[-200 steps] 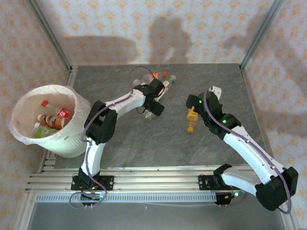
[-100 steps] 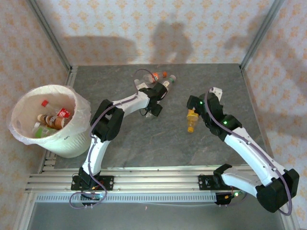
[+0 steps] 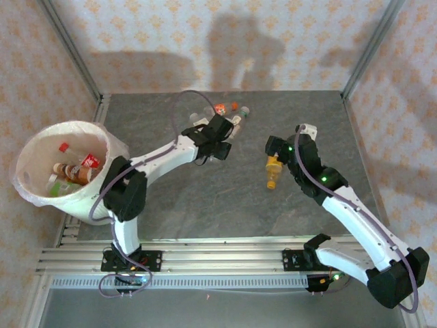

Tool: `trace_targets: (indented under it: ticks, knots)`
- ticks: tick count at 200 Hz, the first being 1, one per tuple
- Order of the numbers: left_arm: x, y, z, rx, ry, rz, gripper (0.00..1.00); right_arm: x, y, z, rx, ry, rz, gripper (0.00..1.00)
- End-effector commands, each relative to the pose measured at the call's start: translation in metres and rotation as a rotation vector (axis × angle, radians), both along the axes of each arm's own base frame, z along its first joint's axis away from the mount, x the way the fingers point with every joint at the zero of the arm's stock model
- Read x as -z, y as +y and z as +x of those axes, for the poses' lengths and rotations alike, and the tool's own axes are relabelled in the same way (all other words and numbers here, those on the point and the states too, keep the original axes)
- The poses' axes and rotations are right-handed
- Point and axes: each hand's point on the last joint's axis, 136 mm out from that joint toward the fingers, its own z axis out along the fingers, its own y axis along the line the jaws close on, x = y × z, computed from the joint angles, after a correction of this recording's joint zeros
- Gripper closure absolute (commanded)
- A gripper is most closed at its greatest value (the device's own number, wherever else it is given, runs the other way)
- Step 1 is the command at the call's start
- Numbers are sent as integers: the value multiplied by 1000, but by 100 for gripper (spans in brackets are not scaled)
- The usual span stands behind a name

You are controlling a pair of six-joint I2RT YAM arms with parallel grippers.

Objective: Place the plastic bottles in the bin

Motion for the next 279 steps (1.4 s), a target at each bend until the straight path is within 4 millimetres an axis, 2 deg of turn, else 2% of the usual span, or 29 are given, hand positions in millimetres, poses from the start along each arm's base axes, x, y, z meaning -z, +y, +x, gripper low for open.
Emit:
trace_targets:
  ticks: [1, 64, 104, 128, 145, 157, 171, 195, 216, 236, 240, 255, 279]
  knots:
    - [-28, -1, -9, -35, -29, -100, 54, -4, 17, 4, -100, -37, 20, 1]
    - [-83, 20, -40, -108, -118, -259, 55, -12, 71, 4, -365, -43, 132, 0]
    - [-139, 50, -56, -158, -239, -295, 55, -14, 96, 0, -475, -25, 180, 0]
    - [-186, 95, -67, -299, -373, -256, 56, -20, 107, -2, -518, -36, 192, 0]
    - [-223, 133, -81, -409, -464, -207, 57, -23, 109, 0, -518, -40, 178, 0]
    - [-244, 152, -92, -440, -514, -174, 57, -23, 109, 3, -512, -41, 164, 0]
    - [-263, 179, -104, -500, -567, -93, 57, -22, 108, 6, -503, -42, 149, 0]
    - [-287, 237, -122, -667, -630, 121, 58, -19, 108, 13, -483, -34, 137, 0]
    - [-297, 280, -135, -794, -639, 222, 58, -18, 110, 18, -472, -25, 141, 0]
    - [-295, 320, -149, -925, -626, 275, 58, -22, 112, 21, -468, -25, 153, 0]
    - [-293, 327, -152, -949, -620, 280, 57, -15, 114, 24, -465, -5, 149, 0]
    - [-278, 350, -158, -1023, -576, 287, 55, -16, 116, 26, -465, 1, 155, 1]
    - [-243, 372, -160, -1095, -485, 239, 55, -17, 117, 27, -465, 1, 155, 0]
